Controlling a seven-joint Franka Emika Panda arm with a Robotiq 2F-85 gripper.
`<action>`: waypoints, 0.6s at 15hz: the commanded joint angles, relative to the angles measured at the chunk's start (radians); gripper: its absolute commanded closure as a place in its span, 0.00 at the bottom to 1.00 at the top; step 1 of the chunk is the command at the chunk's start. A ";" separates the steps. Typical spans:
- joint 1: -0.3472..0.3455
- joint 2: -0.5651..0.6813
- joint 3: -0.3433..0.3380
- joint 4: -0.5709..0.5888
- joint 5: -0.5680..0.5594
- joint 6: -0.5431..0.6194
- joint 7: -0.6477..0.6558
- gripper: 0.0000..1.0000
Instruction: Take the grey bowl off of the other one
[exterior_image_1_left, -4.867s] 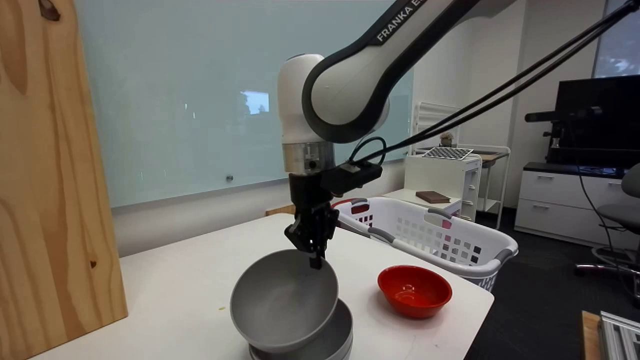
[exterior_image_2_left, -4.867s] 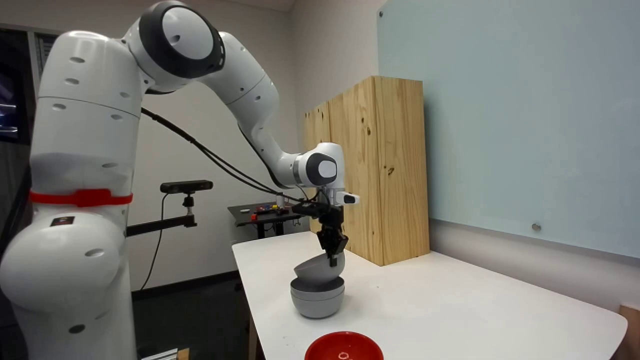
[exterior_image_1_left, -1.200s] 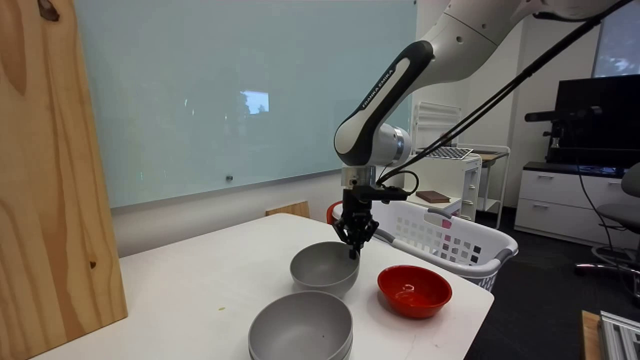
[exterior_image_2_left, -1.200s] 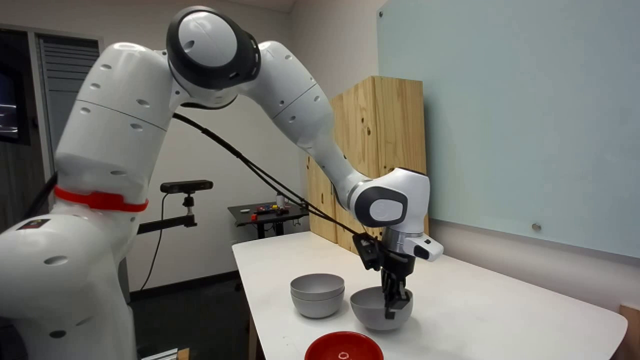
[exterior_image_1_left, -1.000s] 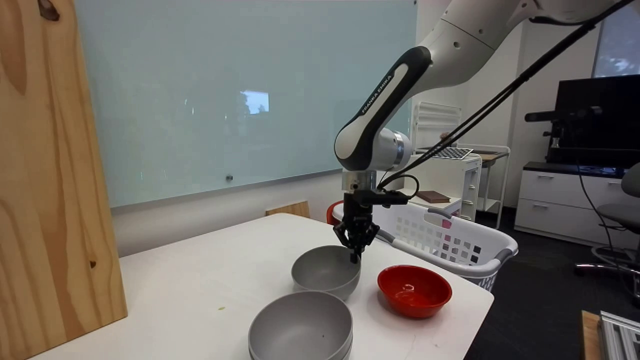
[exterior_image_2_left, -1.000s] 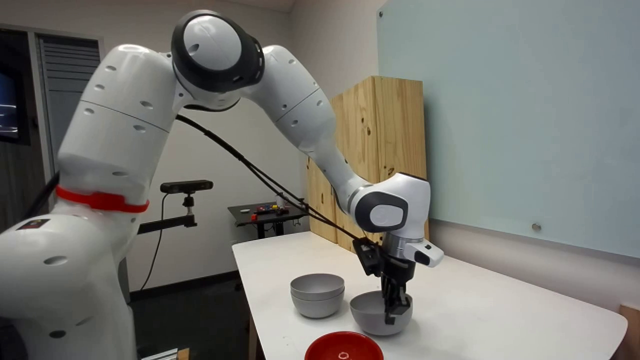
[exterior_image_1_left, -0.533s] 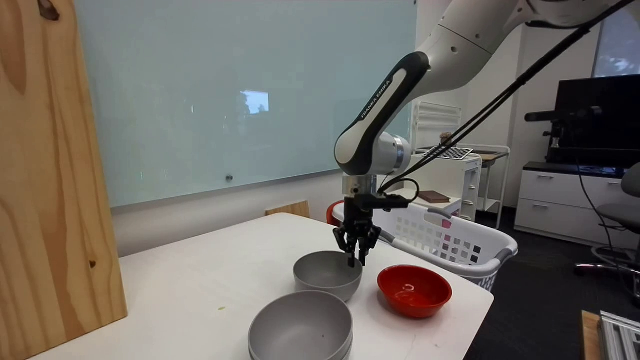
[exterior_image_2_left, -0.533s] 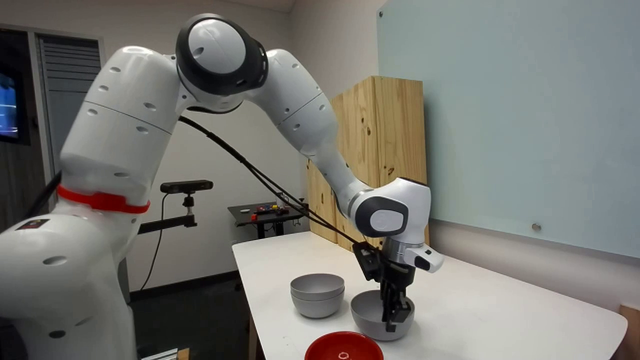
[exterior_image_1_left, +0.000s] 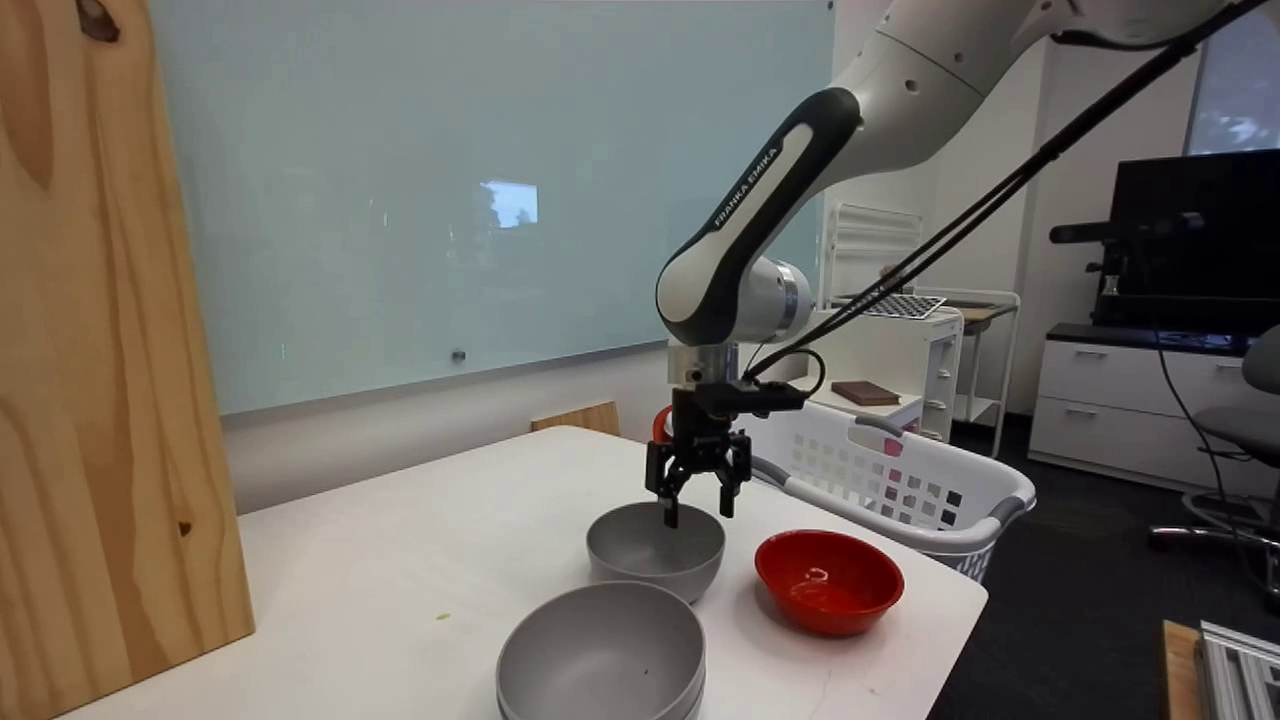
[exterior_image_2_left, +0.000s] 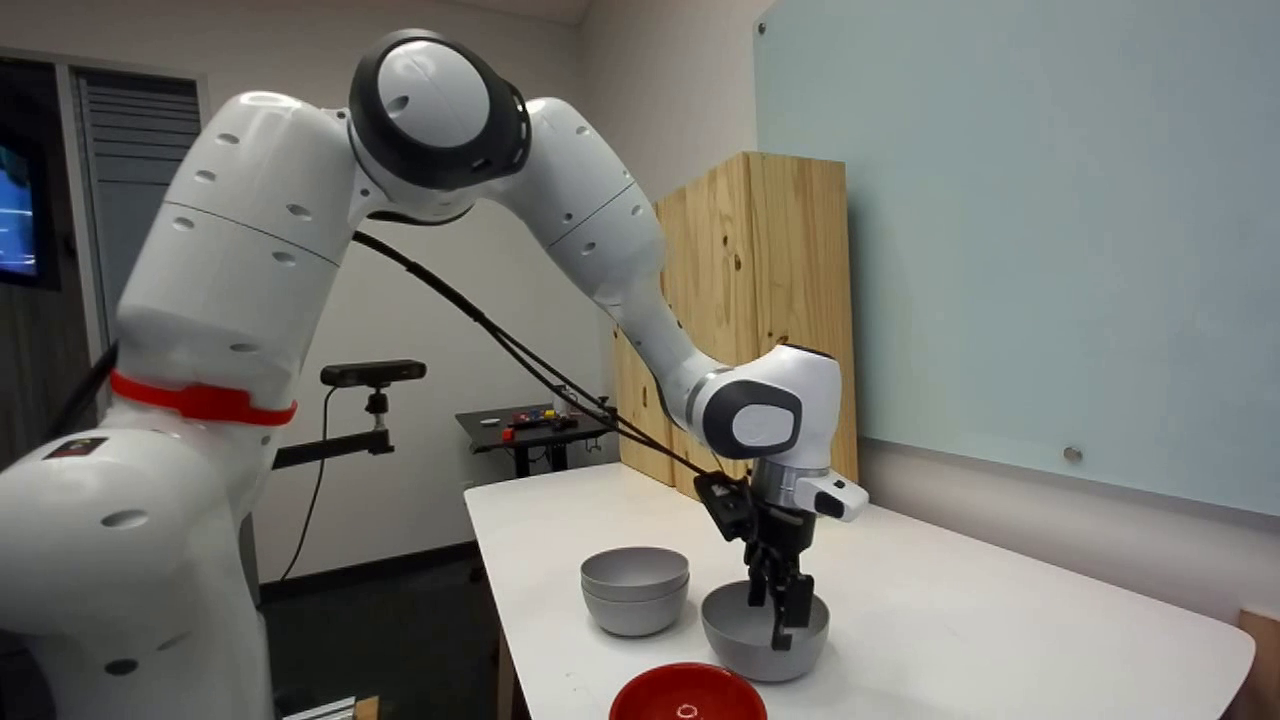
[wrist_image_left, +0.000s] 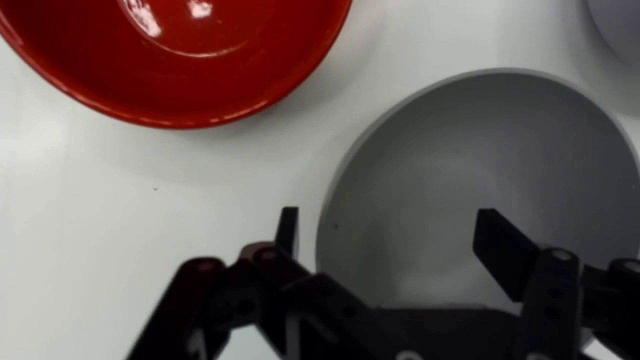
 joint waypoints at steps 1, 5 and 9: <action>0.055 -0.053 -0.010 0.008 -0.084 -0.059 0.097 0.00; 0.124 -0.133 -0.009 0.028 -0.253 -0.163 0.235 0.00; 0.133 -0.198 0.043 0.027 -0.241 -0.210 0.205 0.00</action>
